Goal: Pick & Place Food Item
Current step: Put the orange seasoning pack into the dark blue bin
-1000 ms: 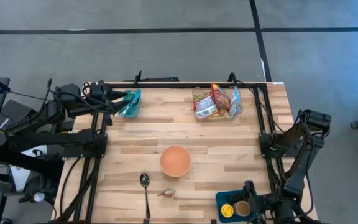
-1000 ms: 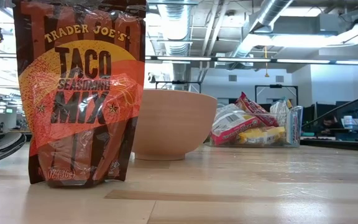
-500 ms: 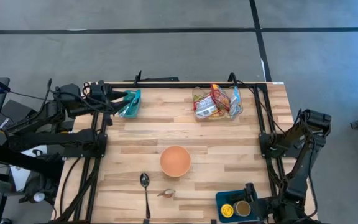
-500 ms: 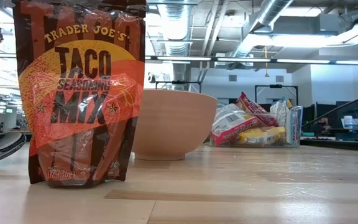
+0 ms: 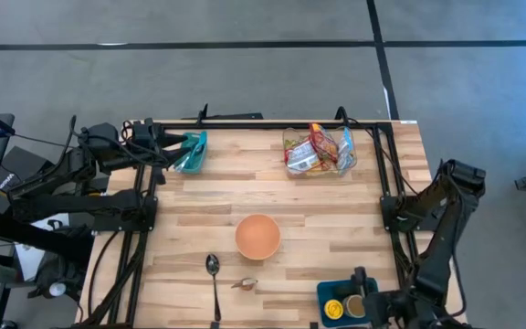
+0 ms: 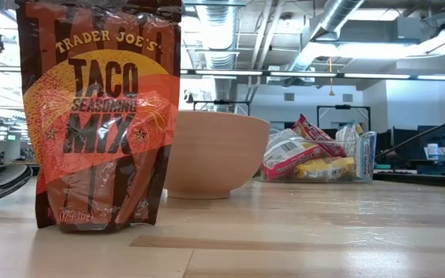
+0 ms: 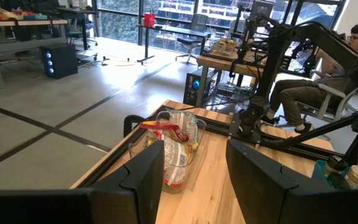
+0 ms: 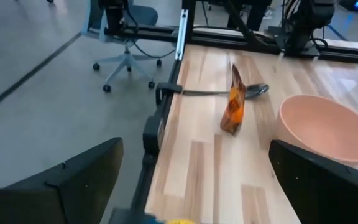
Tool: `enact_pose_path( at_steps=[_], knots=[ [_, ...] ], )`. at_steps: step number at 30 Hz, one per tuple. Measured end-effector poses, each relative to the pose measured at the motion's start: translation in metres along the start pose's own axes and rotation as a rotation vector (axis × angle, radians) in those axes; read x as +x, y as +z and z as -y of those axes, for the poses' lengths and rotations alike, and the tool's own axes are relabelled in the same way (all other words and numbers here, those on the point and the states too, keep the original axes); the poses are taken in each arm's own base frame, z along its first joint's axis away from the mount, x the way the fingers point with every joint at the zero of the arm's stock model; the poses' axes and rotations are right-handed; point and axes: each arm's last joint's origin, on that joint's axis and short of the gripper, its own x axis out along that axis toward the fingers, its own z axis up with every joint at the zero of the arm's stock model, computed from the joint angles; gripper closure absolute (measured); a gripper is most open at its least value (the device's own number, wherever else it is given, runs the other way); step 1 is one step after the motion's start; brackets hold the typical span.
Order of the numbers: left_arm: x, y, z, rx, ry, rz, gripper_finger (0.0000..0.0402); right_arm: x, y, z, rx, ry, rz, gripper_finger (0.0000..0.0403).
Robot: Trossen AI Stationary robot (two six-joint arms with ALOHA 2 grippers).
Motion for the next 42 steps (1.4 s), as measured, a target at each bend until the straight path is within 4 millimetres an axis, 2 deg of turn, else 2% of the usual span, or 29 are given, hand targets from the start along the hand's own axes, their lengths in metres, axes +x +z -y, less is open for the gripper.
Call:
enact_pose_path(
  at_steps=[6, 13, 20, 27, 42],
  knots=[
    [0.000, 0.000, 0.000, 0.000, 0.000, 0.000, 0.0234, 0.018, 0.028, 0.012, -0.011, 0.038, -0.015, 0.0008],
    [0.000, 0.000, 0.000, 0.000, 0.000, 0.000, 0.0234, 0.042, 0.057, 0.031, -0.034, 0.167, -0.023, 0.0015],
    [0.000, 0.000, 0.000, 0.000, 0.000, 0.000, 0.0234, 0.063, 0.079, 0.054, 0.008, 0.287, -0.005, 0.0017],
    [0.000, 0.000, 0.000, 0.000, 0.000, 0.000, 0.0234, 0.078, 0.090, 0.075, 0.047, 0.353, 0.015, 0.0017],
    [0.000, 0.000, 0.000, 0.000, 0.000, 0.000, 0.0234, 0.100, 0.098, 0.116, 0.092, 0.233, 0.027, 0.0017]
  ],
)
